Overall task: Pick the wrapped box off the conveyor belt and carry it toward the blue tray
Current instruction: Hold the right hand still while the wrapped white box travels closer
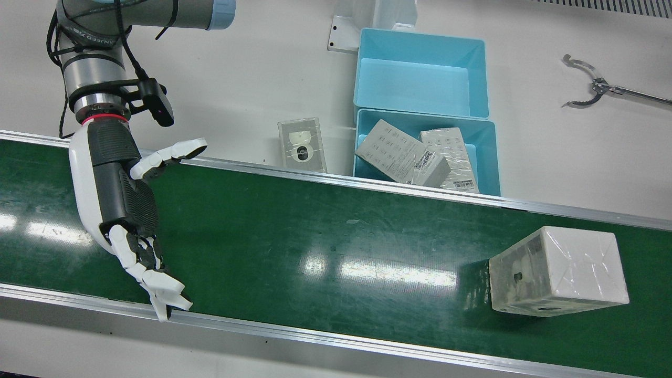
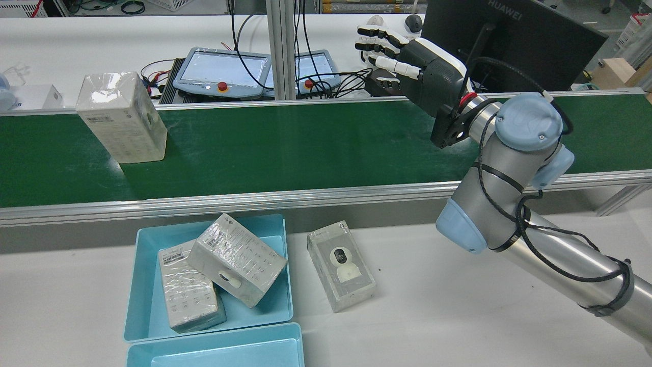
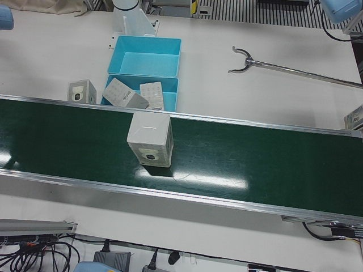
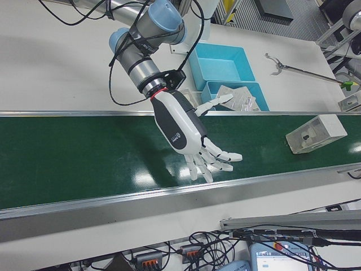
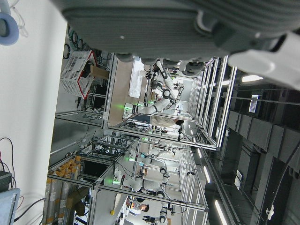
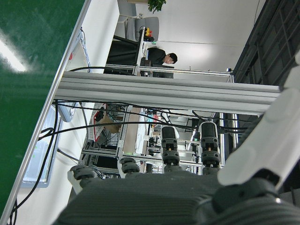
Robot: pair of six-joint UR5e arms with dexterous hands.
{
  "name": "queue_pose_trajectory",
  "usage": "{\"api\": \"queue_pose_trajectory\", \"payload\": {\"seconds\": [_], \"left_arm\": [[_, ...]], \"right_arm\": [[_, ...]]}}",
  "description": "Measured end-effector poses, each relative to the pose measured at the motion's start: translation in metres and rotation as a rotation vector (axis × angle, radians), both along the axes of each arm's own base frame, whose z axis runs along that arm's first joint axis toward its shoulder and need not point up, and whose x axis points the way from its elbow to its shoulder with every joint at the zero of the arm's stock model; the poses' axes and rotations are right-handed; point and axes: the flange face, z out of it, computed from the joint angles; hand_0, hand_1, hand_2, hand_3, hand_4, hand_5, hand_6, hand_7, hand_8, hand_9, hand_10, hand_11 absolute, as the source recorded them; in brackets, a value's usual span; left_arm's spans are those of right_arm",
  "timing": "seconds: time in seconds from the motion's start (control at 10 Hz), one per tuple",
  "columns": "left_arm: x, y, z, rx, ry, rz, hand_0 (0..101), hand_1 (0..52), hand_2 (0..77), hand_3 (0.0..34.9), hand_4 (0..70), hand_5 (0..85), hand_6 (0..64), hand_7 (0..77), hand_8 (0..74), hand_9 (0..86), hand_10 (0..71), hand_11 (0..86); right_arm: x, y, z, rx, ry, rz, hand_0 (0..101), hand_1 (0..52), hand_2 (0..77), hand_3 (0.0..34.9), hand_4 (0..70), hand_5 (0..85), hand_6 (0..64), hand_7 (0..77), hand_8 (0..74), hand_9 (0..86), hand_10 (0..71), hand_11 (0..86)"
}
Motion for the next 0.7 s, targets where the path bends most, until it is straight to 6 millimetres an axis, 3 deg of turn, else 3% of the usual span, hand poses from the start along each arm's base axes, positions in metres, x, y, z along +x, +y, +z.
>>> {"api": "queue_pose_trajectory", "payload": {"seconds": [0.6,0.7], "left_arm": [[0.0,0.0,0.0,0.0,0.0,0.0,0,0.0,1.1,0.0,0.5,0.5,0.5,0.5,0.0,0.5,0.5,0.0],[0.0,0.0,0.0,0.0,0.0,0.0,0,0.0,1.1,0.0,0.5,0.5,0.5,0.5,0.5,0.0,0.5,0.0]], "right_arm": [[-0.0007,-0.001,0.0031,-0.005,0.005,0.0,33,5.4,10.4,30.0,8.7,22.9,0.0,19.6,1.1,5.4,1.6,2.2],[-0.0007,-0.001,0.0031,-0.005,0.005,0.0,33,5.4,10.4,30.1,5.4,22.9,0.0,19.6,1.1,5.4,1.6,2.2]]}}
